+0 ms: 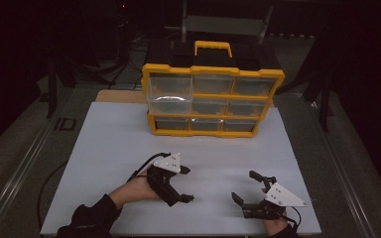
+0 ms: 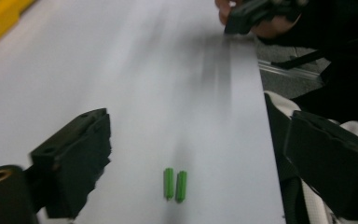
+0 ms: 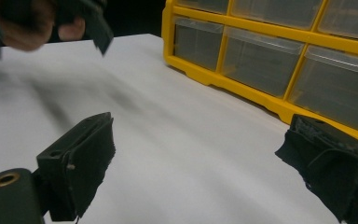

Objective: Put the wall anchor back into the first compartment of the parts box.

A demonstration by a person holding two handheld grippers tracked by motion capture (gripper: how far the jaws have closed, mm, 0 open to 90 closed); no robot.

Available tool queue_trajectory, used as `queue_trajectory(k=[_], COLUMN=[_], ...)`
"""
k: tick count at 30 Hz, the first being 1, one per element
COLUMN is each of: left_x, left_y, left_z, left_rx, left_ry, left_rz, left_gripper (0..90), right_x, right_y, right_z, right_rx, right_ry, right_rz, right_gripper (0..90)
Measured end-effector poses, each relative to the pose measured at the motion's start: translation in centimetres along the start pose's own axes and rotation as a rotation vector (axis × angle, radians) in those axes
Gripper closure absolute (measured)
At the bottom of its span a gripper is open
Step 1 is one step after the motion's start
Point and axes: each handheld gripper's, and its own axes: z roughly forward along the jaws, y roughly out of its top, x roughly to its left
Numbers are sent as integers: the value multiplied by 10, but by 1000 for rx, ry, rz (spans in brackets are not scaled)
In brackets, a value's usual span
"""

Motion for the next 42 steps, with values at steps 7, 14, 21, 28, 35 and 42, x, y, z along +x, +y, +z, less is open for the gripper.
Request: queue_trajectory(k=[7,14,21,28,35,42], left_x=[4,14,18,22,21,20], left_y=[-17,-33,-38,-41,-40,-38], left_z=[18,31,39,44,45,43], left_rx=[26,54,91,127,138,144], left_ry=[1,6,-6,-4,5,-1], left_rz=[-12,-39,-35,-24,-5,14], left_gripper=[246,508,647,733,823,834], right_x=[0,0,0,0,0,0], right_y=[0,-1,-1,-1,-1,-1], right_z=[0,1,1,1,1,1], right_rx=[3,5,6,7,11,8], right_ry=[2,3,4,3,4,3], right_rz=[5,6,5,6,3,7], right_gripper=[80,80,80,80,80,80])
